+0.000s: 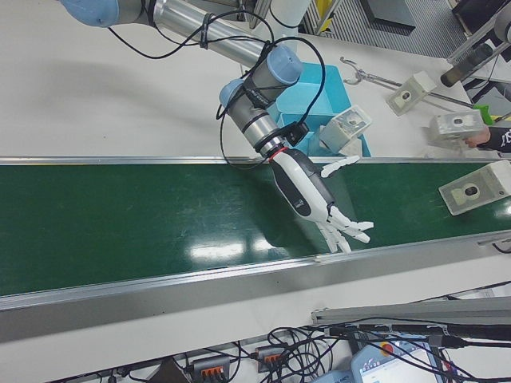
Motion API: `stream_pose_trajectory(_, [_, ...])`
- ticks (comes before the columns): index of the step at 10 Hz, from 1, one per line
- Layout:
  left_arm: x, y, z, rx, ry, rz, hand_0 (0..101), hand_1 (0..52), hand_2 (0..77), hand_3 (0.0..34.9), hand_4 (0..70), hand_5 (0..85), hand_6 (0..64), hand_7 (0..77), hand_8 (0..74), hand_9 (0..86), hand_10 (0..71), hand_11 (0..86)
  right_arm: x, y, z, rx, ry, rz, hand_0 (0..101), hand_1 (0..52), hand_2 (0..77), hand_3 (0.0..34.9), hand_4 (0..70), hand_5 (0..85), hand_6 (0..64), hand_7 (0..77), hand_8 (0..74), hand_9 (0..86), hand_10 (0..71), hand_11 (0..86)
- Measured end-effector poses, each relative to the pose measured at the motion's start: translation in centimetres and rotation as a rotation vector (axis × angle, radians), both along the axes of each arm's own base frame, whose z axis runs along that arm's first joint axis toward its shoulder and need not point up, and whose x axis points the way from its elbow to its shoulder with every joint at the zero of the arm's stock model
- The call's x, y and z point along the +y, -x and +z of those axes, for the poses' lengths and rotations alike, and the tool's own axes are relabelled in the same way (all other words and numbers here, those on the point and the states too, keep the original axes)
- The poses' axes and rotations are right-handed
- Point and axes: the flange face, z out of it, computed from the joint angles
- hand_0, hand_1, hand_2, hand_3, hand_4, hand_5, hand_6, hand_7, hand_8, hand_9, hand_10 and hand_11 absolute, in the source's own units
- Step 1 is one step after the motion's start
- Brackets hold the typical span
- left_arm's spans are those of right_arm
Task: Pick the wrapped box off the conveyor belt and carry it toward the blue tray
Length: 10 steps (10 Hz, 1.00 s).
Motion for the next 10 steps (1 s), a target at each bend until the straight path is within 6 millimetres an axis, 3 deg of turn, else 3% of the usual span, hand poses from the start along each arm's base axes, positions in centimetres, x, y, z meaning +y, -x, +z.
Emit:
stream_pose_trajectory(2, [0.00,0.00,0.00,0.000,0.000,0.000,0,0.0,0.5,0.0,0.0,1.1,0.5,0.5,0.5,0.0,0.5,0.5,0.06,0.01,-0.42,0.000,-0.007,-0.005,48,15.3,10.4,4.7,9.3,25.6,4.9,7.1,1.1,3.8,0.0,1.1])
stream_pose_trajectory(4, [0.00,0.00,0.00,0.000,0.000,0.000,0,0.0,1.1,0.0,0.0,1.1,0.5,0.5,0.5,0.0,0.5,0.5,0.09,-0.03,-0.89,0.011,-0.019,-0.019,53,23.5,22.9,4.0,13.1,27.3,4.9,8.2,1.1,3.8,0.0,1.1])
stream_pose_trajectory(6, [0.00,0.00,0.00,0.000,0.000,0.000,0,0.0,0.5,0.0,0.0,1.1,0.5,0.5,0.5,0.0,0.5,0.5,-0.03,-0.08,-0.71,0.024,-0.022,-0.026,53,22.4,21.8,3.8,14.7,27.3,6.5,8.2,1.1,3.8,0.0,1.1])
stream_pose_trajectory(7, [0.00,0.00,0.00,0.000,0.000,0.000,0,0.0,0.5,0.0,0.0,1.1,0.5,0.5,0.5,0.0,0.5,0.5,-0.07,-0.13,-0.55,0.027,-0.021,-0.026,49,15.8,15.3,2.8,14.2,27.3,6.0,8.2,1.1,3.8,0.0,1.1])
stream_pose_trajectory(9, [0.00,0.00,0.00,0.000,0.000,0.000,0,0.0,0.5,0.0,0.0,1.1,0.5,0.5,0.5,0.5,0.5,0.5,-0.28,-0.45,-0.26,0.029,-0.020,-0.021,49,15.8,15.3,2.8,14.2,27.3,6.0,8.2,1.1,3.8,0.0,1.1])
stream_pose_trajectory(10, [0.00,0.00,0.00,0.000,0.000,0.000,0,0.0,0.5,0.0,0.0,1.1,0.5,0.5,0.5,0.5,0.5,0.5,-0.42,-0.60,-0.22,0.025,-0.022,-0.018,50,18.5,17.5,3.1,14.2,27.3,6.0,8.2,1.1,3.8,0.0,1.1])
